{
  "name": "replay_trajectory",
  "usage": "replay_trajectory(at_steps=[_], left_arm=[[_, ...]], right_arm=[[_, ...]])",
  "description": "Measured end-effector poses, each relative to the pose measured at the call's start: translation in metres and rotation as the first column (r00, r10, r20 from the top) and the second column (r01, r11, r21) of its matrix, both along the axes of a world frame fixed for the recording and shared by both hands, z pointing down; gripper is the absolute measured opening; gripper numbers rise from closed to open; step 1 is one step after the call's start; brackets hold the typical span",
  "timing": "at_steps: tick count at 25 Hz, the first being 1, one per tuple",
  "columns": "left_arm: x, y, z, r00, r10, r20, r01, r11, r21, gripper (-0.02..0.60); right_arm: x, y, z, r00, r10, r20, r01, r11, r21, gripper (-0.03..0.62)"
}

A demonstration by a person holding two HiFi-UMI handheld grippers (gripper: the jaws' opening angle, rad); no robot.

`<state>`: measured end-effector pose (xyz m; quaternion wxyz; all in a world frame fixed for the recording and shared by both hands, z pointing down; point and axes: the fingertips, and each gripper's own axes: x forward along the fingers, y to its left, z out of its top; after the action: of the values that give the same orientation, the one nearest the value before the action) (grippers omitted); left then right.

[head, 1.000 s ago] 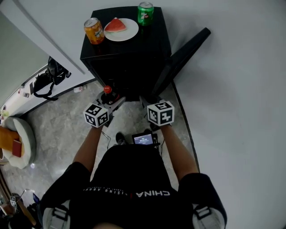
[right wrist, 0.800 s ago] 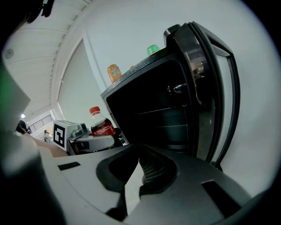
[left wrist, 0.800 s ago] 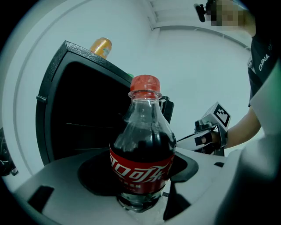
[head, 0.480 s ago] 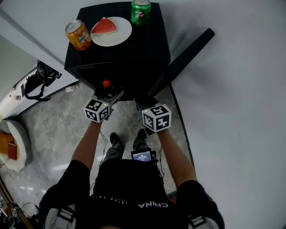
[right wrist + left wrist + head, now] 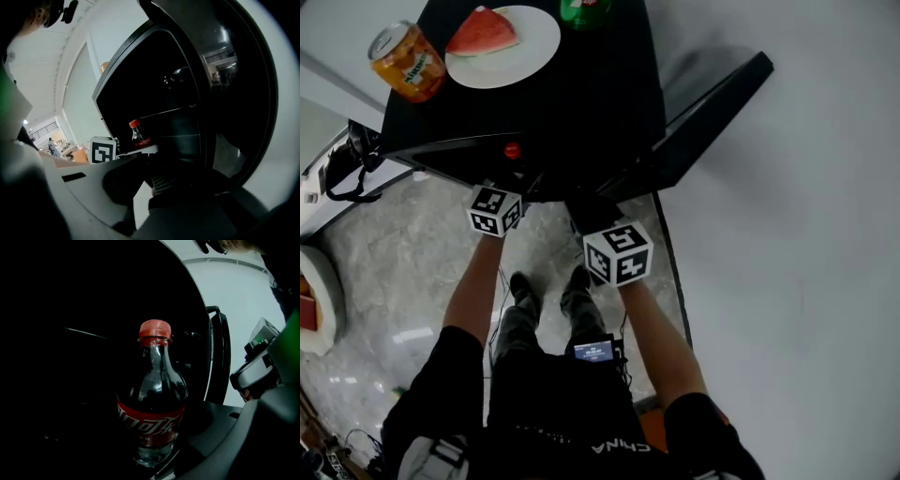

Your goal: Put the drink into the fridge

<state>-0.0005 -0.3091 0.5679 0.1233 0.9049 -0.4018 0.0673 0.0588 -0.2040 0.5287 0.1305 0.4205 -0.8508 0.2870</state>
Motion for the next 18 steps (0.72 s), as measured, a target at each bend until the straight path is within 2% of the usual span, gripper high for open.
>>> replay_trajectory(at_steps=[7, 14, 18], left_arm=[[-0.004, -0.038, 0.024, 0.995, -0.084, 0.045, 0.082, 0.996, 0.048, 0.318], [-0.005, -0.063, 0.038, 0.983, -0.159, 0.089, 0.153, 0.986, 0.066, 0.318], [-0.004, -0.073, 0.046, 0.976, -0.199, 0.087, 0.193, 0.978, 0.074, 0.318]], right_arm=[[0.006, -0.014, 0.019, 0.999, 0.030, 0.042, -0.031, 0.999, 0.016, 0.017], [0.004, -0.013, 0.035, 0.998, 0.012, 0.055, -0.012, 1.000, 0.011, 0.017], [0.003, -0.017, 0.035, 0.999, 0.005, 0.048, -0.006, 1.000, 0.017, 0.017]])
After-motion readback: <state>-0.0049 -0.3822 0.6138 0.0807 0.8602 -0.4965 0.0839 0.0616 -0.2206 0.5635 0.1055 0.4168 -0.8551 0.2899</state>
